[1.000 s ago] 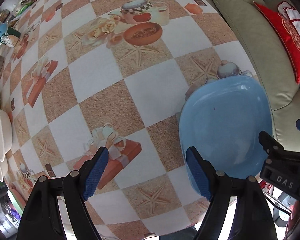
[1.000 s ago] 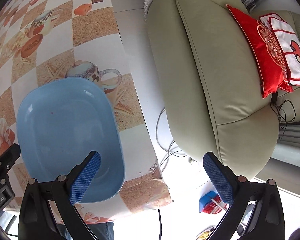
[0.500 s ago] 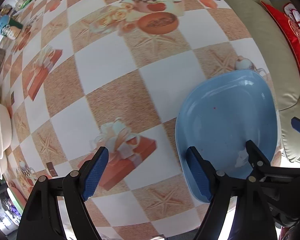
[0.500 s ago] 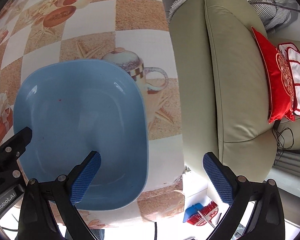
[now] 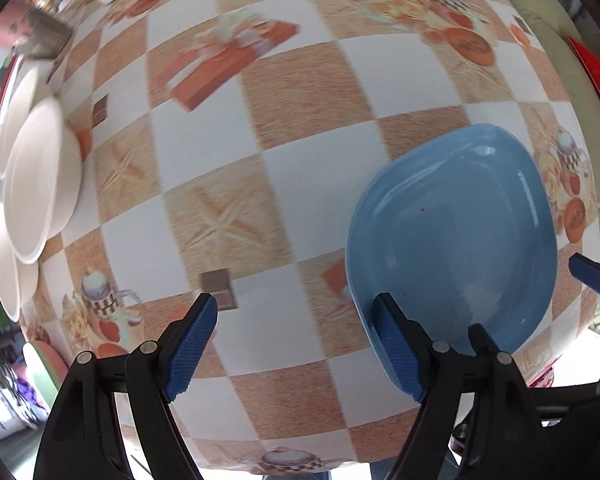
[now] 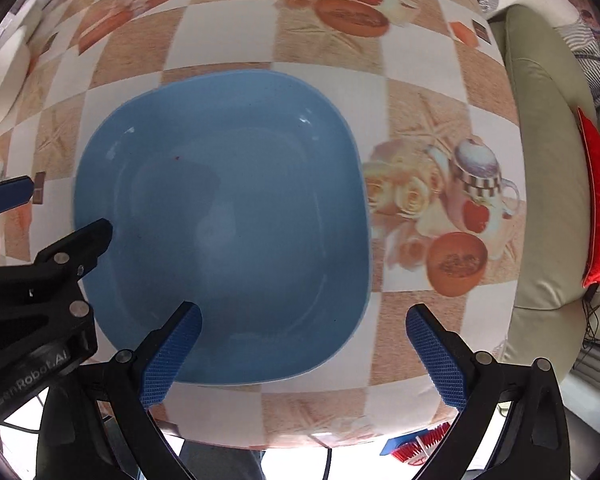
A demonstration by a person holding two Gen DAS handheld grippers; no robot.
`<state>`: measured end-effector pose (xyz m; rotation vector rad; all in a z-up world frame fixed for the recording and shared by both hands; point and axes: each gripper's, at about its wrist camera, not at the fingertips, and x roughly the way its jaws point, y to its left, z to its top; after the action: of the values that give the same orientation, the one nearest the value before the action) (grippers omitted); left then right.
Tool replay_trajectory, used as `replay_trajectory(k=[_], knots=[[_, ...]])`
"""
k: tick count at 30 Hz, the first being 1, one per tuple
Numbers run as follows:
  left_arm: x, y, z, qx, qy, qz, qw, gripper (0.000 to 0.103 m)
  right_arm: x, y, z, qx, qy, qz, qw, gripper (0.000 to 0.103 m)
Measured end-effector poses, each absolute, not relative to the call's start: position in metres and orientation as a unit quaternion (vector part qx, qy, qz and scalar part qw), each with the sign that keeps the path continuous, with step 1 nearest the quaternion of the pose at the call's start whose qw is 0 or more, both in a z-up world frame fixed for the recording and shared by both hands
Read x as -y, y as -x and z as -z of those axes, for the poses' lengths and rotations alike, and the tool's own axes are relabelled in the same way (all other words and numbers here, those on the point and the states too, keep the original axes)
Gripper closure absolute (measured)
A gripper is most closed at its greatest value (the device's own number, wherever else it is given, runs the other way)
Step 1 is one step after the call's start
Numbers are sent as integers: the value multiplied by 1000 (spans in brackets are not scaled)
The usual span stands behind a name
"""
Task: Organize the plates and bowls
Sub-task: 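Move both grippers over to the light-blue square plate by the sofa, then close both grippers on the rim of the light-blue plate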
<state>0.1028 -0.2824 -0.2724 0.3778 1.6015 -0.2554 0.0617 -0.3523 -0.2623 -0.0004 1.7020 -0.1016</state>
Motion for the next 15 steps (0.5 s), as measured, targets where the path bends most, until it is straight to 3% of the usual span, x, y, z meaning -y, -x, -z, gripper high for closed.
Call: replay_trajectory(k=[5,14,15], knots=[[266,-111,270,-725,-120,100,671,20,356,-67,259,-748,7,43,662,0],[280,-103,280,-734,-93,97,666,21,412,-86,269,-746,-93,47,658,0],[282,-103,282,-736,-93,96,663,25,412,-89,271,-746,-96,38,658,0]])
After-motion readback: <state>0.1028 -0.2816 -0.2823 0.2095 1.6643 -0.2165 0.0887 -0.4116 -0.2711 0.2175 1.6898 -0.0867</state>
